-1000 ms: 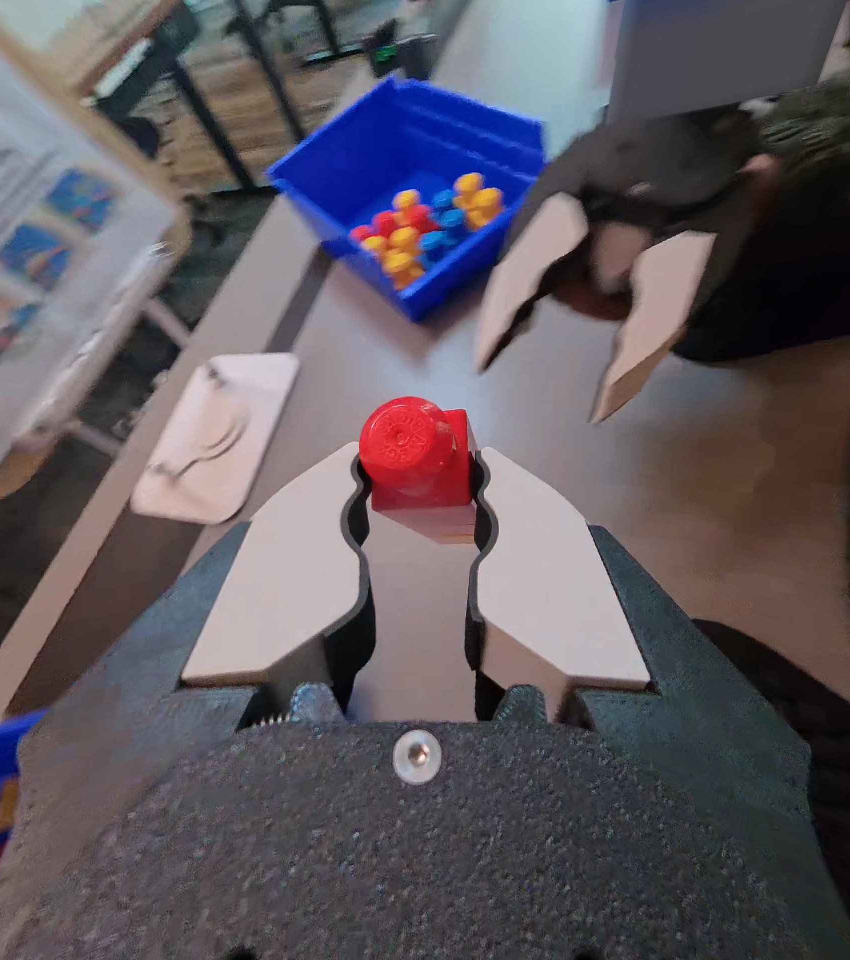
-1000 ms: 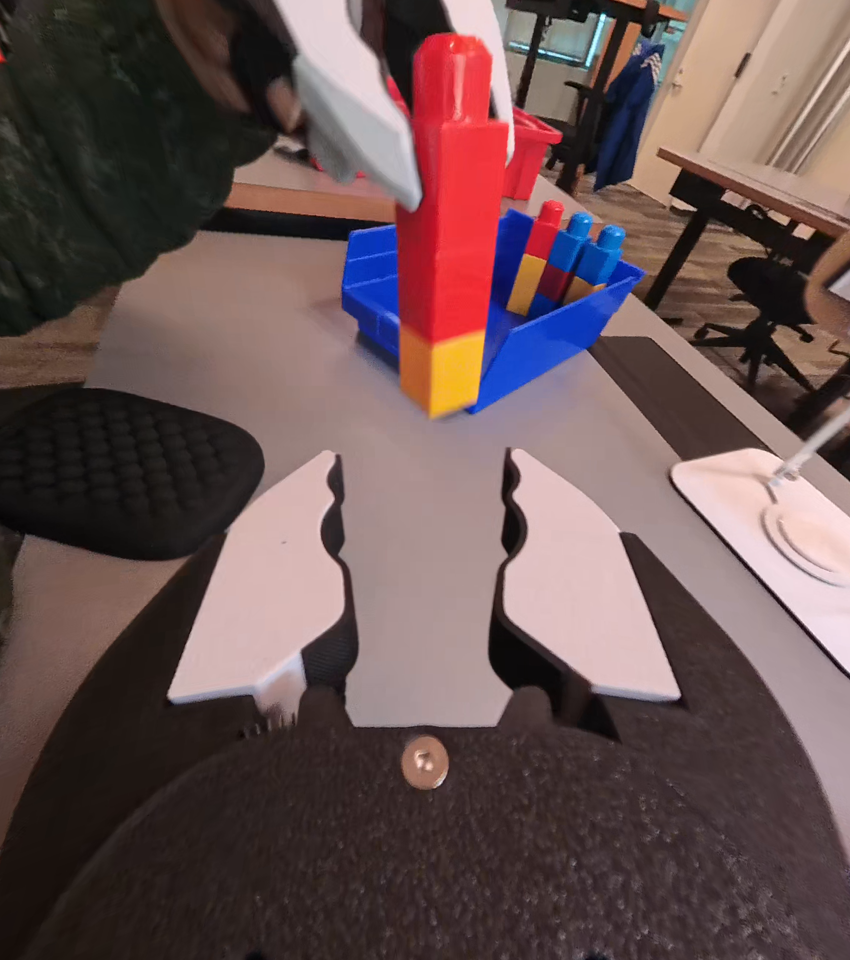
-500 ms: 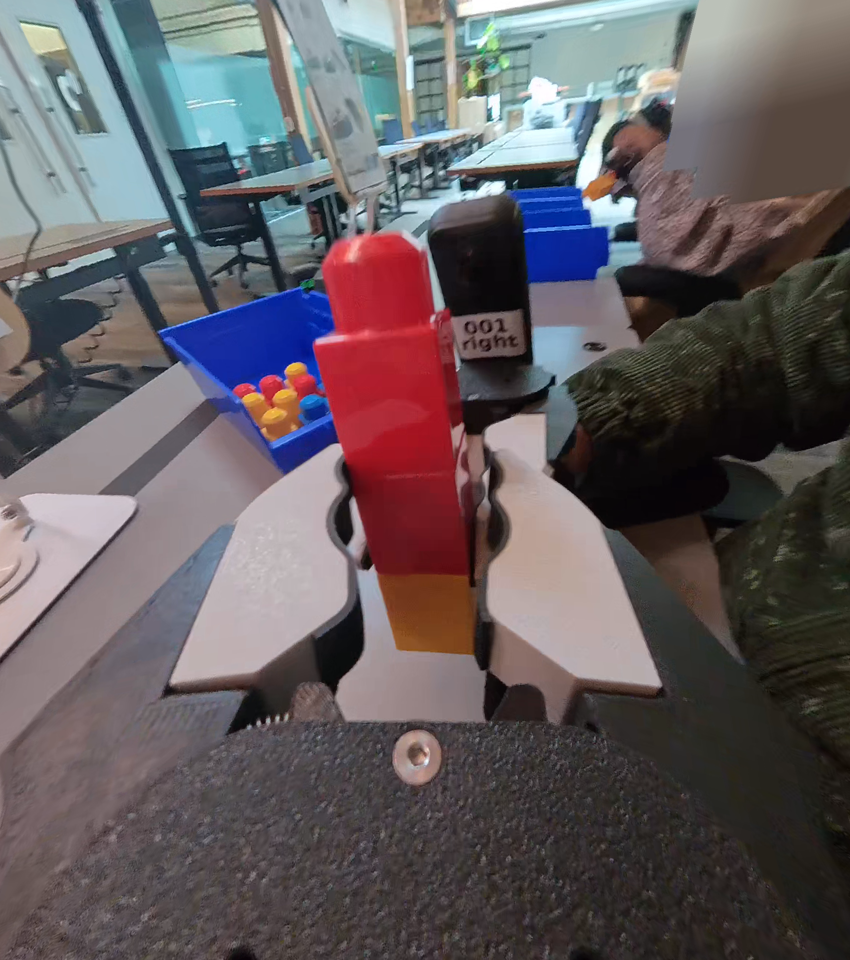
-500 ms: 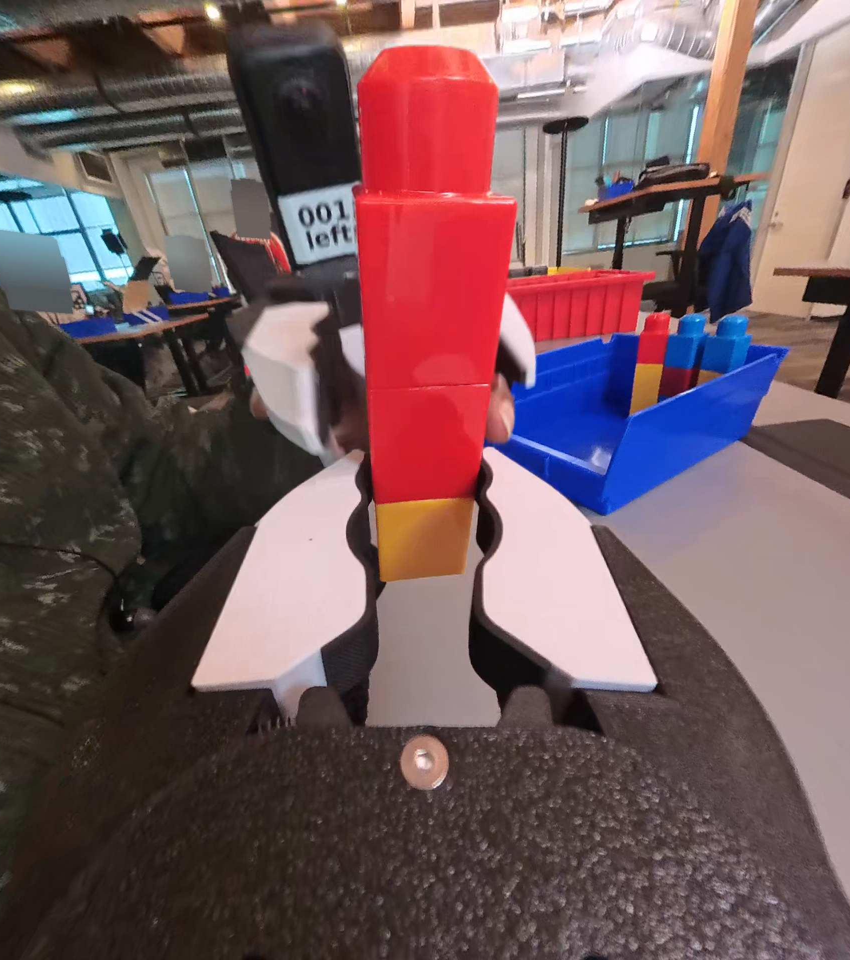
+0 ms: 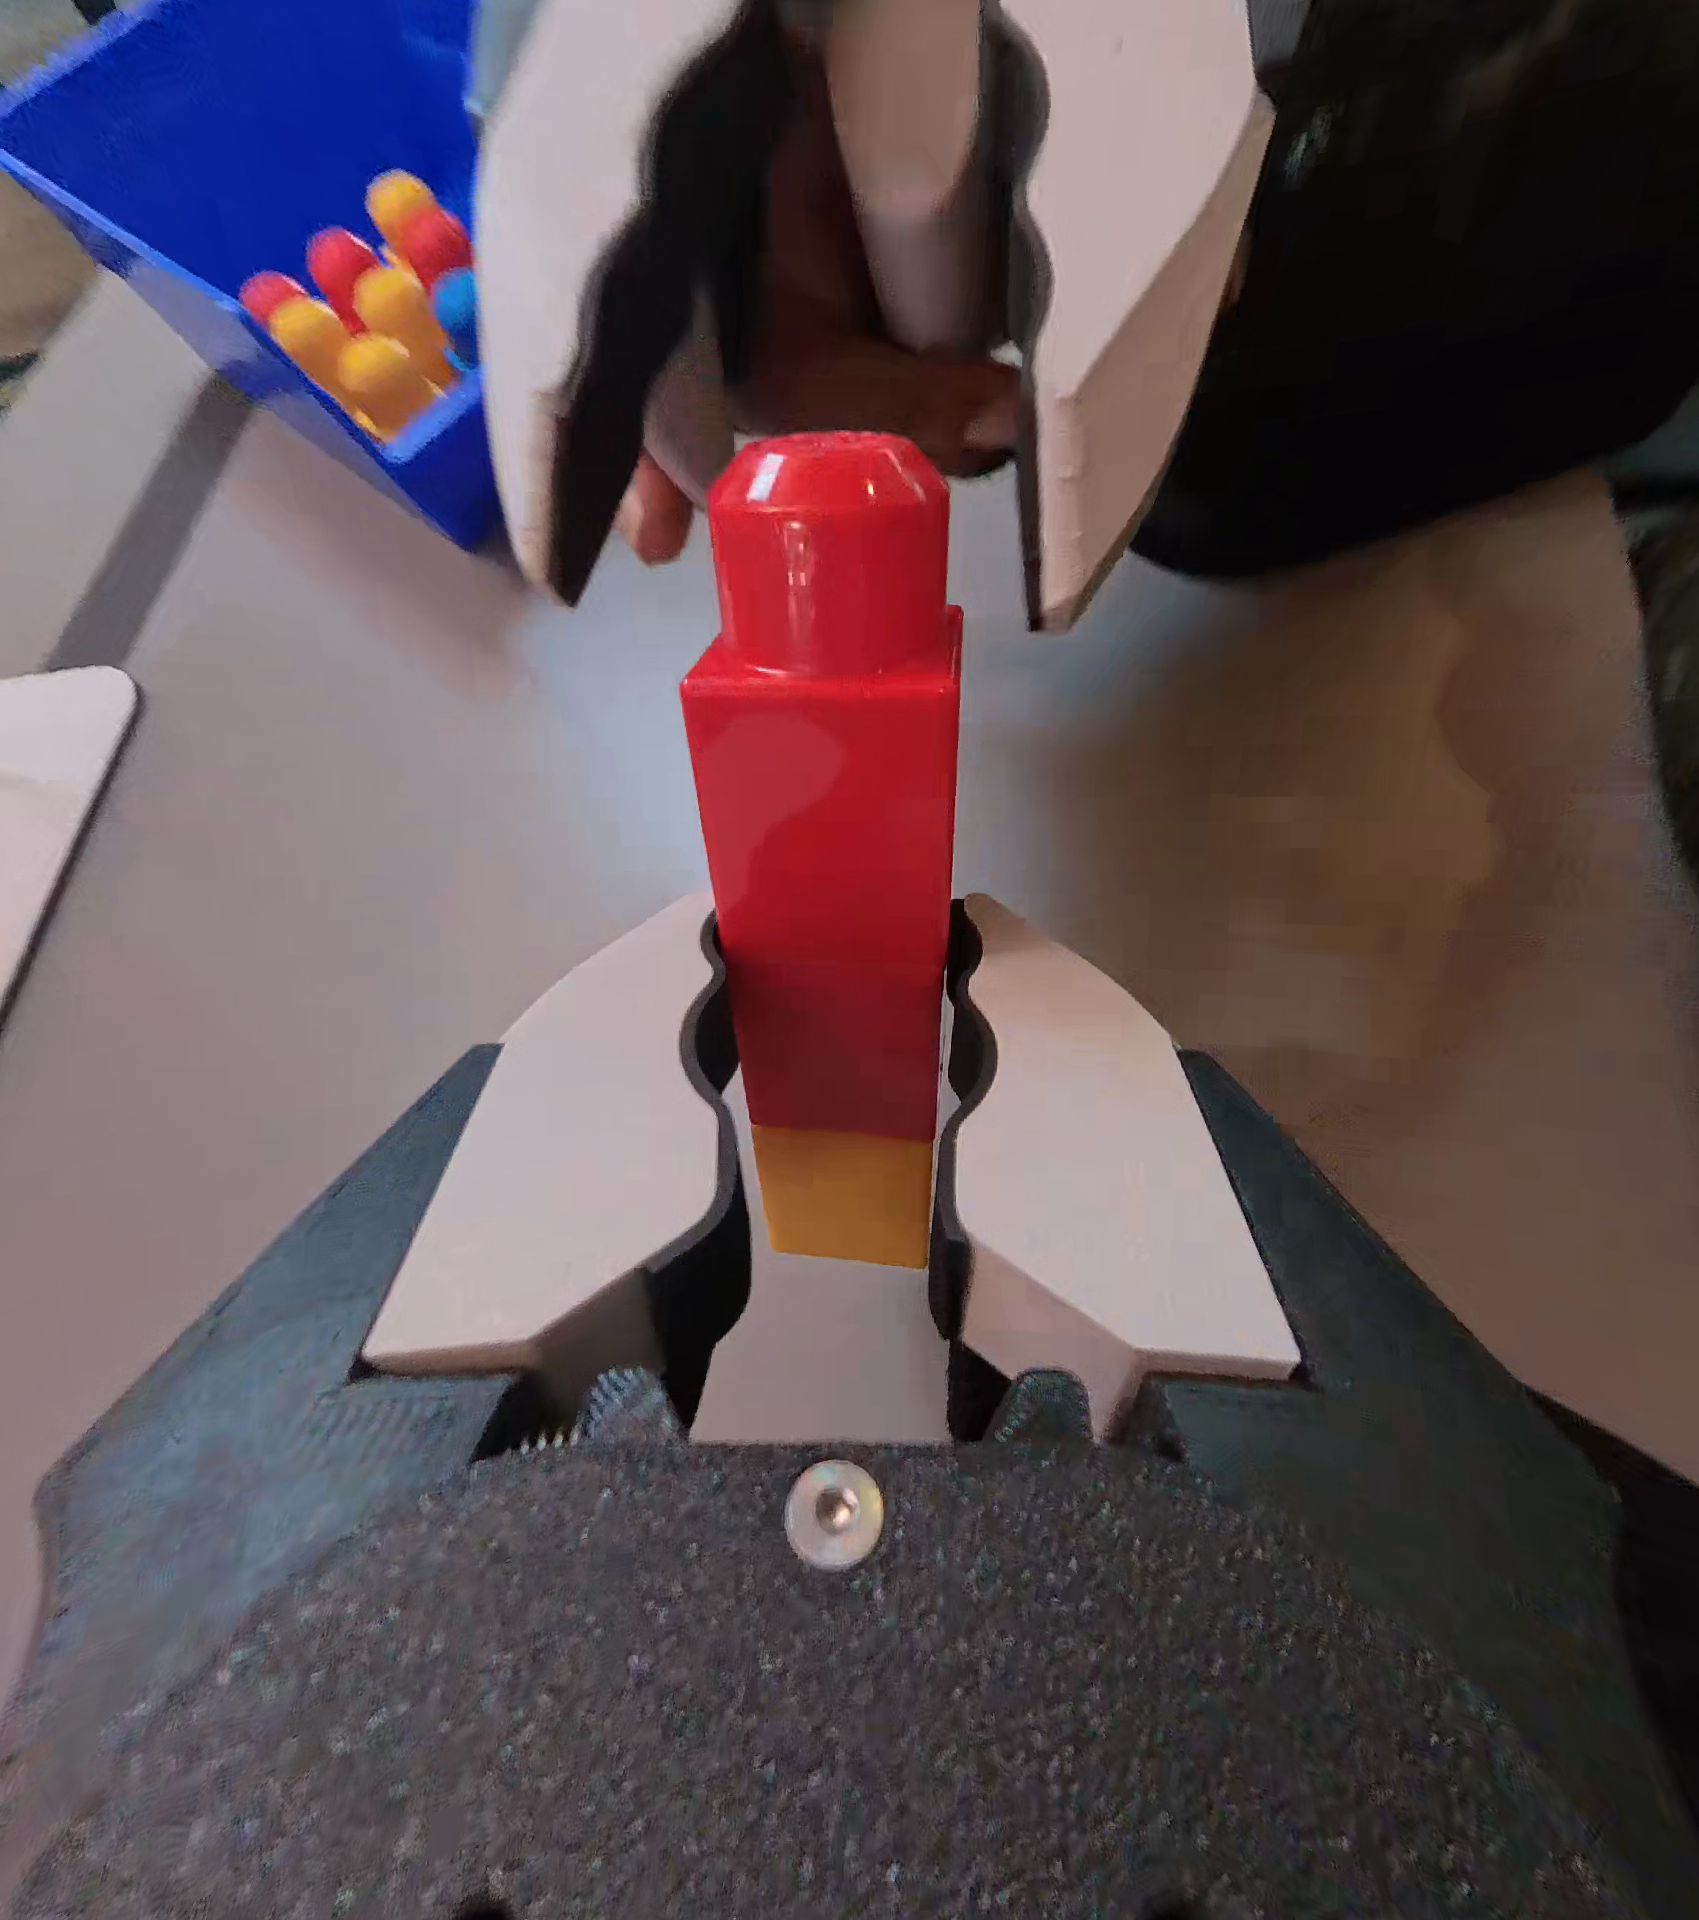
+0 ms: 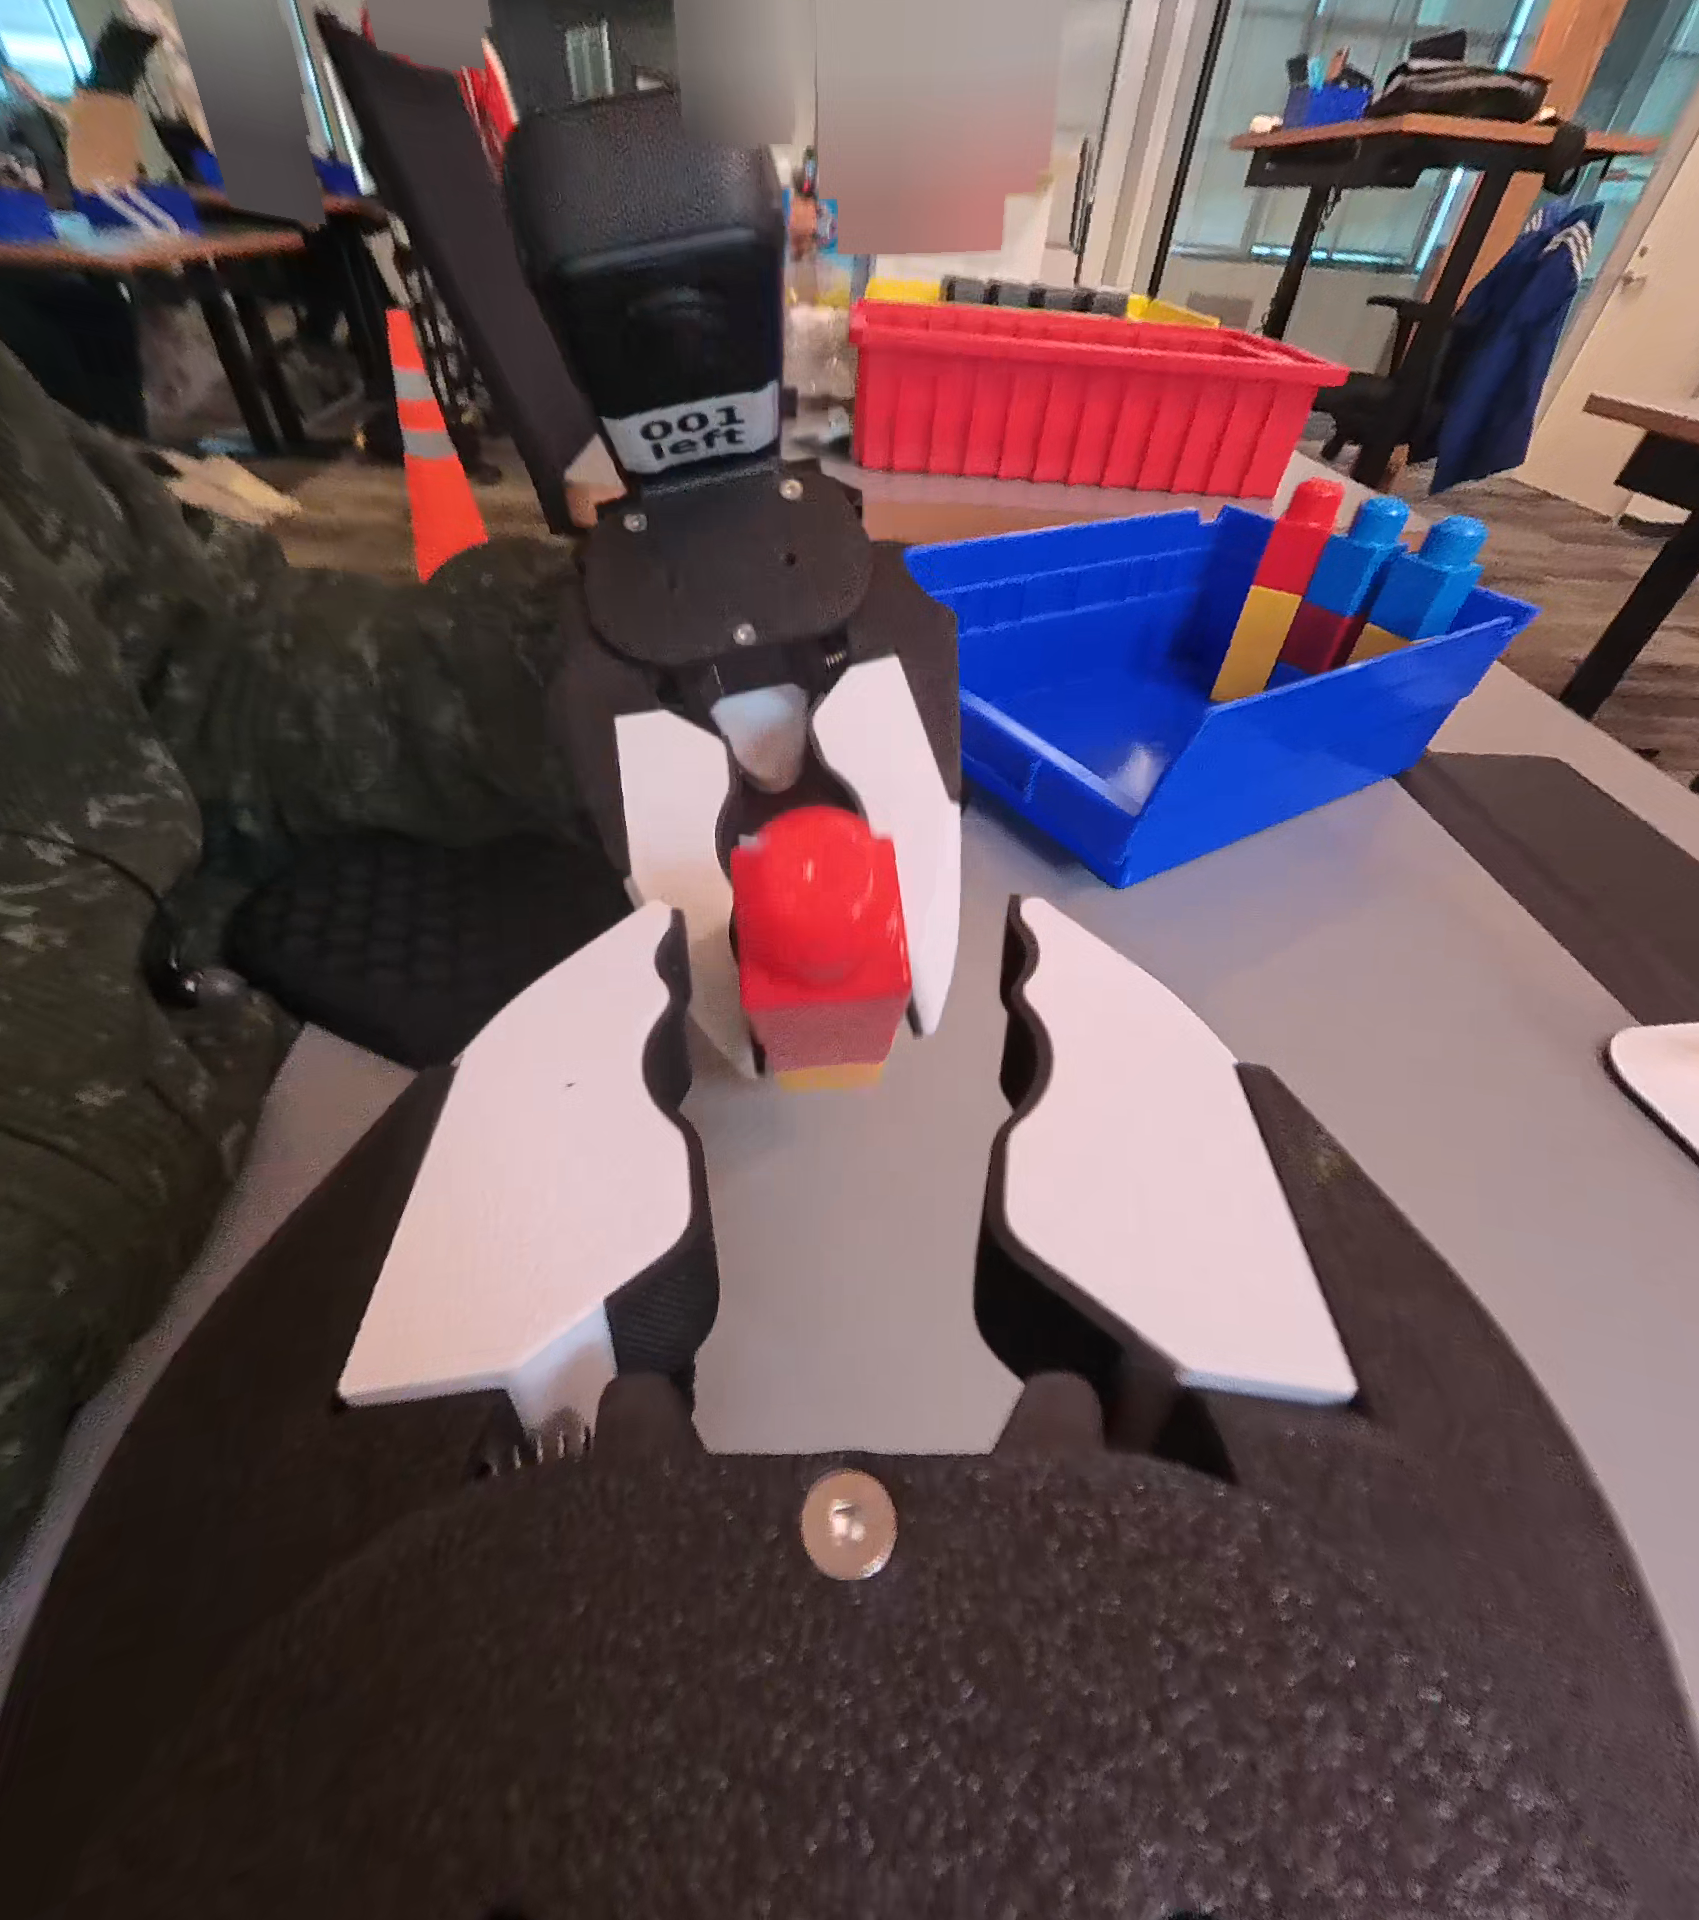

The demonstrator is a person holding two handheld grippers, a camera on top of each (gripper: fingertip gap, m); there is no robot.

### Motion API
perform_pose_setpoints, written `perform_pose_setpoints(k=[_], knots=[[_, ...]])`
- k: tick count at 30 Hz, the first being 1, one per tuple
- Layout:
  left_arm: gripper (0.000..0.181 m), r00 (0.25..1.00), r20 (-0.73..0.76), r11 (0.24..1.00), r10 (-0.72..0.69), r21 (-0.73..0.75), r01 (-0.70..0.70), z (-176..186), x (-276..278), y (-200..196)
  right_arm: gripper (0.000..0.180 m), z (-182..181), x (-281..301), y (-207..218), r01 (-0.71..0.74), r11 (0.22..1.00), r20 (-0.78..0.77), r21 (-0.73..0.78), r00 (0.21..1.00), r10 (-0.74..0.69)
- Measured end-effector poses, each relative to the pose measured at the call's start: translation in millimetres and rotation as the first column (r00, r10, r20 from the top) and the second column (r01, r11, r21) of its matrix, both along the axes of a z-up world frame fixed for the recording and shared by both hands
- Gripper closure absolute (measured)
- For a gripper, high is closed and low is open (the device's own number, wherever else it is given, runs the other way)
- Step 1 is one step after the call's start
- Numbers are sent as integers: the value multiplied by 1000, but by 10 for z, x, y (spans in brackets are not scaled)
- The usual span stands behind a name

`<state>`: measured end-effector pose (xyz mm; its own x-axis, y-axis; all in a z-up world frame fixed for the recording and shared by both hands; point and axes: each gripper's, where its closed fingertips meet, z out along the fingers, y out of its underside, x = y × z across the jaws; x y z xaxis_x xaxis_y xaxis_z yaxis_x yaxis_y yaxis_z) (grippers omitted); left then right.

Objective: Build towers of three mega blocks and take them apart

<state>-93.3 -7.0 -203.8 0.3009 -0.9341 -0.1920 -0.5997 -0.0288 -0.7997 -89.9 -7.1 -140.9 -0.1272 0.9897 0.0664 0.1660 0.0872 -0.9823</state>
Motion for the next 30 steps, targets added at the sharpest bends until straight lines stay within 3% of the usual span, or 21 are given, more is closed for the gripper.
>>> perform_pose_setpoints(k=[1,2,6,11,12,13,16,20,25,30], knots=[[143,1000,-29,1000,-7,2,7,-54,18,-12,128,-35,-15,-36,-11,1000,16,19,1000,10],[143,999,-52,1000,-4,5,4,-94,19,-7,148,-84,-17,-82,-33,999,43,35,999,31],[144,998,-47,1000,-28,0,28,-108,12,-30,150,-164,17,-99,-36,996,137,87,990,23],[144,998,43,999,-39,5,39,132,21,-79,150,16,145,-99,-58,995,130,86,990,46],[144,999,-49,1000,-4,11,4,34,-99,-26,150,153,202,-68,-44,995,82,84,996,37],[144,996,-91,999,25,41,-21,-35,-205,37,150,365,315,3,-16,997,11,78,1000,15],[144,996,78,997,44,-74,-38,73,-260,31,150,1014,867,357,150,986,-195,76,972,-133],[144,980,176,995,95,-41,-89,300,-331,131,150,1391,1620,1026,495,861,-268,119,851,-452],[144,968,219,993,121,-44,-114,350,-356,176,150,1002,2285,2099,735,637,73,233,640,-765],[144,968,218,993,121,-35,-117,348,-351,180,150,141,2772,2803,768,577,491,277,403,-772]])
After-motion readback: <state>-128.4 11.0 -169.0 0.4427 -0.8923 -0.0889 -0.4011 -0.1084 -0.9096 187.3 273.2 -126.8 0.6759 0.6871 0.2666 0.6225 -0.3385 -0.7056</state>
